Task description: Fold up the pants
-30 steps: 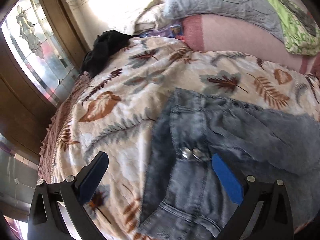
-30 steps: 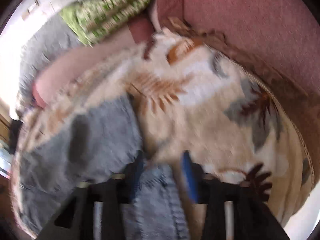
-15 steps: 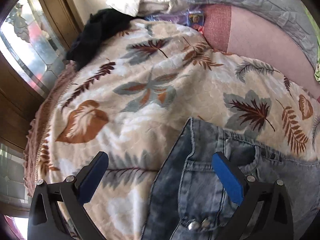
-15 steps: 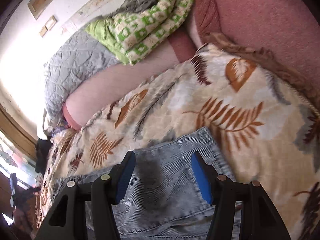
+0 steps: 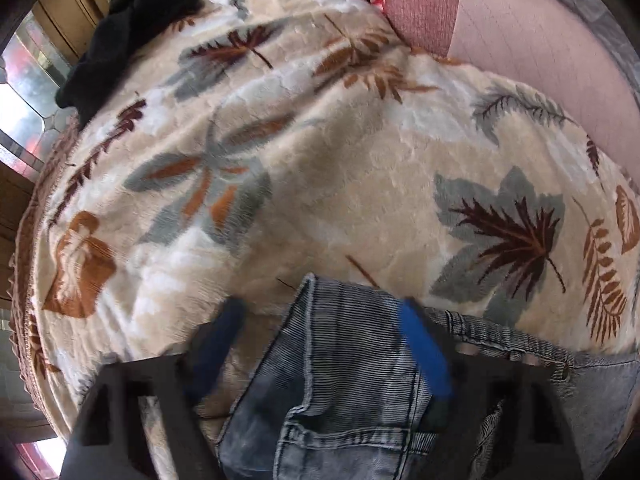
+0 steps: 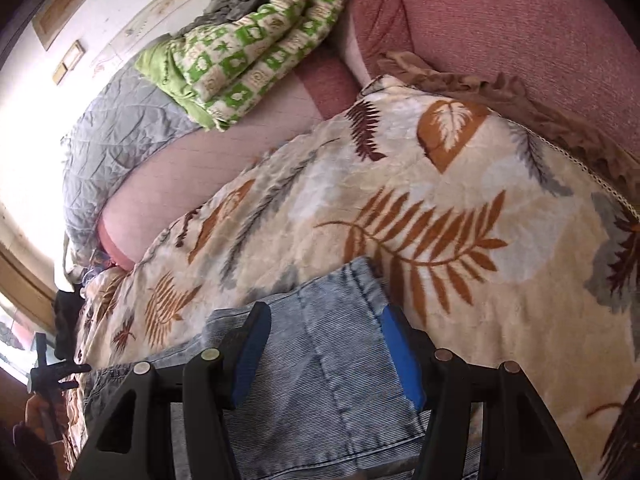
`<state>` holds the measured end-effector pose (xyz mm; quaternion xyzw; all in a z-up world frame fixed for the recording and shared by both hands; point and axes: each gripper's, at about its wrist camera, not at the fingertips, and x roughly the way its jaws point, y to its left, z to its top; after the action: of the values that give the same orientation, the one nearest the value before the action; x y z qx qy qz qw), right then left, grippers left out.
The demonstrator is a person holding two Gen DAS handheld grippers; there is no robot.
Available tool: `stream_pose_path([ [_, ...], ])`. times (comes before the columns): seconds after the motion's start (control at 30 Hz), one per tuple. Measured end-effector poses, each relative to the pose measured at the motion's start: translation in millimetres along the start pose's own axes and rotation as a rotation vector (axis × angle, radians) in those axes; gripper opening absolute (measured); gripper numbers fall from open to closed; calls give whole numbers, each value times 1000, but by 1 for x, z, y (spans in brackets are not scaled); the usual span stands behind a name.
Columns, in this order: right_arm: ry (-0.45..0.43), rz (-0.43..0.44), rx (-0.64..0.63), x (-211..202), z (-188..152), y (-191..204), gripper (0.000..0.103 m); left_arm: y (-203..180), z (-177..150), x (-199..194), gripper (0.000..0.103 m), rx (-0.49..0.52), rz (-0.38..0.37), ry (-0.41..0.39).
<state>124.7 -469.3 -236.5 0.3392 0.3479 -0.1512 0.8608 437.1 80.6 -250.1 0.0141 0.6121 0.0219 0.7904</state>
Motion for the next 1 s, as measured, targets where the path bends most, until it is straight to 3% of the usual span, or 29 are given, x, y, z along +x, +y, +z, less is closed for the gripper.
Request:
stream_pose_path([
  [0.1, -7, -4, -6, 0, 0, -3, 62, -2, 0, 11, 53, -2, 2, 18],
  [0.23, -22, 1, -8, -3, 2, -4, 62, -3, 0, 8, 22, 4, -15, -9],
  [0.3, -28, 12, -2, -5, 5, -6, 62, -7, -1, 4, 18, 26, -18, -26],
  [0.4, -27, 52, 6, -9, 11, -11, 62, -12, -7, -4, 14, 66, -6, -61],
  [0.6, 68, 122, 14, 3, 34, -25, 62, -10, -11, -23, 13, 65, -40, -104],
  [0.7, 127, 136, 3, 21, 40, -25, 62, -13, -8, -13, 19, 78, -9, -85],
  [0.77, 172, 108, -26, 37, 39, -21, 62, -16, -6, -1, 29, 71, -14, -46],
  [0.9, 208, 66, -63, 61, 39, -16, 62, -19, -9, 8, 29, 82, 6, -53],
  [1.0, 212, 13, -84, 80, 41, -9, 66, -18, -9, 4, 16, 70, 7, -70],
])
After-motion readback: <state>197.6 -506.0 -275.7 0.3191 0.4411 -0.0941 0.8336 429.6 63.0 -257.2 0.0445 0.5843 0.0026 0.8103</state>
